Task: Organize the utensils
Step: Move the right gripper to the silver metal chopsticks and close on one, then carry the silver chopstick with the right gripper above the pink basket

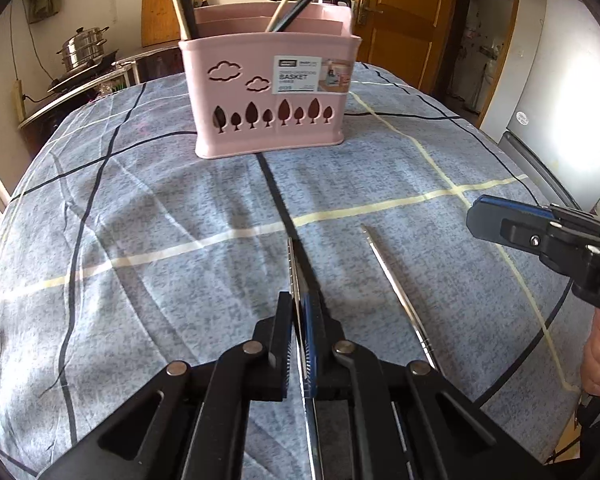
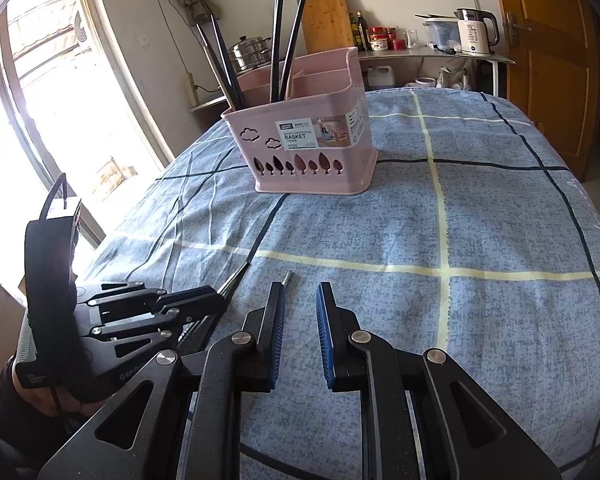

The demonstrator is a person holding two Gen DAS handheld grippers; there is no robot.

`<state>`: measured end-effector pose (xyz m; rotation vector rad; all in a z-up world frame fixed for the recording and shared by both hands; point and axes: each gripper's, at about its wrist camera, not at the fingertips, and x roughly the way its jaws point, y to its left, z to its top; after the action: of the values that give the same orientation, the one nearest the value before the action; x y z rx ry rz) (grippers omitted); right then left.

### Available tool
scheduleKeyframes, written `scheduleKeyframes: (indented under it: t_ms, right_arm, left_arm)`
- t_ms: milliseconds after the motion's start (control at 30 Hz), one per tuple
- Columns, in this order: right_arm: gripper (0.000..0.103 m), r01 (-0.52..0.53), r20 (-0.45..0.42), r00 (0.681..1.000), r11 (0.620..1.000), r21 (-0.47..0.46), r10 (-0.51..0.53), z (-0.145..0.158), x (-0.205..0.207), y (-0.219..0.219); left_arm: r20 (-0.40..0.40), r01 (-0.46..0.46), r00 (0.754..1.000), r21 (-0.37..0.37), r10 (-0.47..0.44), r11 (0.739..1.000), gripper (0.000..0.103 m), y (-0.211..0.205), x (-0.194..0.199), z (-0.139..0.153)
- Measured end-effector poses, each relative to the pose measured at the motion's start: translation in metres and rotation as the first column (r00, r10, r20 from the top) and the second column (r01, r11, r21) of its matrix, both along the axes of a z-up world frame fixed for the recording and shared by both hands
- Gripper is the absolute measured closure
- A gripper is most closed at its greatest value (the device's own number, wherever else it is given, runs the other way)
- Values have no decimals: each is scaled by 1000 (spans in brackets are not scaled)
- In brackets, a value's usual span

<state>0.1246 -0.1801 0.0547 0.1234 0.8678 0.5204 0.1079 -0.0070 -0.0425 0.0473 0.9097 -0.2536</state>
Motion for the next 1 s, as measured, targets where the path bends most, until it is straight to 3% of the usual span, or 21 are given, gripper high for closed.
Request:
scheduleKeyframes:
  t_ms: [333, 567, 733, 867, 1000]
  right_arm:
    - [87, -47, -71, 997, 997, -55, 43, -21, 12, 32]
    - [87, -58, -113, 992, 994, -96, 47, -34, 21, 45]
    - [87, -65, -108, 993, 989, -130, 51, -32, 24, 53]
    - [87, -69, -97, 994, 982, -175, 53, -31, 24, 59]
    - [95, -61, -87, 995, 976, -208, 44, -31, 25, 61]
  left_arm:
    - [-28, -106, 994, -37, 105, 994, 96, 38, 2, 0]
    - [-37, -96, 995, -28, 95, 995, 94, 38, 17, -2]
    - [-43, -93, 995, -41, 91, 995, 93, 41, 24, -2]
    - [-28, -82, 996, -7, 82, 997, 93, 36, 26, -3]
    - [-16, -66, 998, 28, 67, 997, 93, 29, 28, -2]
